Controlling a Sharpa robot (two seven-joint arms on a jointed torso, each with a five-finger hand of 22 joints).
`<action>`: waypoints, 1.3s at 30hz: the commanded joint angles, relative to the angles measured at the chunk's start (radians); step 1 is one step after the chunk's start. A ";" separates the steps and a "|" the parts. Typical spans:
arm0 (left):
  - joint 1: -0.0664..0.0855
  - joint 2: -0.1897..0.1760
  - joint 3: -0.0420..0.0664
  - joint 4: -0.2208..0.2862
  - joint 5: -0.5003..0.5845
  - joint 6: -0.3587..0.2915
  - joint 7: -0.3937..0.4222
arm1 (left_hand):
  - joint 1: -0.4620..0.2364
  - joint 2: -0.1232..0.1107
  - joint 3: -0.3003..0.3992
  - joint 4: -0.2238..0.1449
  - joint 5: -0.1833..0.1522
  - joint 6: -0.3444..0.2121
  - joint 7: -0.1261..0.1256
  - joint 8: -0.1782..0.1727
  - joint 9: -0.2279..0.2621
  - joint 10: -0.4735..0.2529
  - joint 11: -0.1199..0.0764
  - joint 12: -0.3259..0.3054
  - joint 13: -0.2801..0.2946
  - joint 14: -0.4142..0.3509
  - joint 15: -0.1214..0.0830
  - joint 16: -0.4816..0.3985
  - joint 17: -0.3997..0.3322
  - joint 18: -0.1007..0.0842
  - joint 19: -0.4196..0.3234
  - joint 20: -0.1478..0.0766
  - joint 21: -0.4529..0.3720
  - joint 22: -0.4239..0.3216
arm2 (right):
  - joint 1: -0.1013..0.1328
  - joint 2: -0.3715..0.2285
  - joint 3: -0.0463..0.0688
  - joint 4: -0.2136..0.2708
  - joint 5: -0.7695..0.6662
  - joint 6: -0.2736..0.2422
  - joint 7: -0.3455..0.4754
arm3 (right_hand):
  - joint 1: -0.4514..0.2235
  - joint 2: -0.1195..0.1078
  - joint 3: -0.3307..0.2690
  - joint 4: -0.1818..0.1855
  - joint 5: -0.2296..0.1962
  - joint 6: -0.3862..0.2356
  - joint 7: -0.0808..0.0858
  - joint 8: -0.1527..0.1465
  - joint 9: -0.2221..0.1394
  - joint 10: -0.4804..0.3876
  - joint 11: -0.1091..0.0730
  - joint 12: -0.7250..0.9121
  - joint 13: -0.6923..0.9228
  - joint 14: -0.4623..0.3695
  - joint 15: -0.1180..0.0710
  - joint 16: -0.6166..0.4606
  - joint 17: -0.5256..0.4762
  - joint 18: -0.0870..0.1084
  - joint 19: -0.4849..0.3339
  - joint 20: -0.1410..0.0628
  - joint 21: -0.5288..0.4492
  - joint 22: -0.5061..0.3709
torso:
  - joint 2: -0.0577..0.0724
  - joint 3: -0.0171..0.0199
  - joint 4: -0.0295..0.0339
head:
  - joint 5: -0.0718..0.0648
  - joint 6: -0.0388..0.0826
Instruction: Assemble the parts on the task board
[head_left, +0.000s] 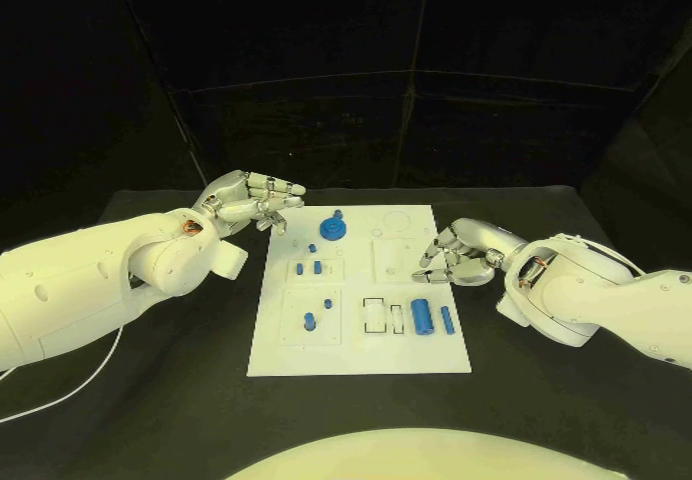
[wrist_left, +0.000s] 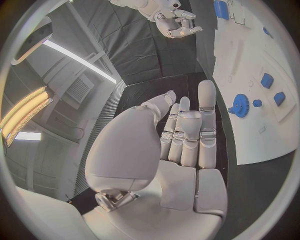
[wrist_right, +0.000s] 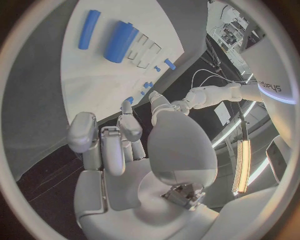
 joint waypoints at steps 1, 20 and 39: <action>0.001 -0.001 0.001 0.004 0.004 0.007 0.005 | 0.004 0.009 0.000 -0.007 0.004 -0.006 0.003 0.002 0.001 -0.008 -0.002 0.005 0.001 -0.003 0.000 -0.001 -0.001 0.014 -0.001 0.005 -0.006 -0.002 | -0.006 -0.005 -0.002 0.001 -0.097 0.064 -0.137 | -0.005 0.005 -0.032 0.017 -0.013 -0.011 0.003 0.013 0.010 -0.007 0.000 0.019 0.029 0.071 -0.002 0.004 0.083 -0.018 0.004 0.003 0.005 0.001 | 0.000 -0.0009 0.0008 | -0.006 -0.002; 0.001 -0.006 0.000 0.007 0.004 0.006 0.006 | 0.004 0.009 -0.001 -0.007 0.004 -0.005 0.002 0.003 0.001 -0.008 -0.002 0.006 0.001 -0.004 0.000 -0.001 -0.001 0.014 -0.001 0.005 -0.006 -0.002 | -0.062 0.031 -0.012 -0.003 -0.229 0.104 -0.247 | -0.065 0.009 -0.161 0.093 -0.062 -0.023 -0.006 0.095 0.067 0.005 -0.006 0.065 0.112 0.071 -0.006 0.005 0.087 -0.017 0.002 0.001 0.002 0.001 | 0.000 -0.0002 -0.0004 | -0.008 -0.005; 0.001 -0.010 0.000 0.010 0.004 0.007 0.005 | 0.003 0.010 -0.001 -0.007 0.003 -0.005 0.002 0.004 0.001 -0.008 -0.002 0.007 0.001 -0.003 0.000 0.000 0.000 0.014 -0.001 0.005 -0.006 -0.002 | -0.091 0.072 -0.013 -0.028 -0.235 0.146 -0.256 | -0.076 0.018 -0.169 0.092 -0.066 -0.018 -0.016 0.132 0.097 0.022 -0.014 0.092 0.147 0.073 -0.013 0.008 0.098 -0.018 0.003 -0.004 0.002 0.002 | 0.000 0.0000 0.0032 | -0.009 -0.006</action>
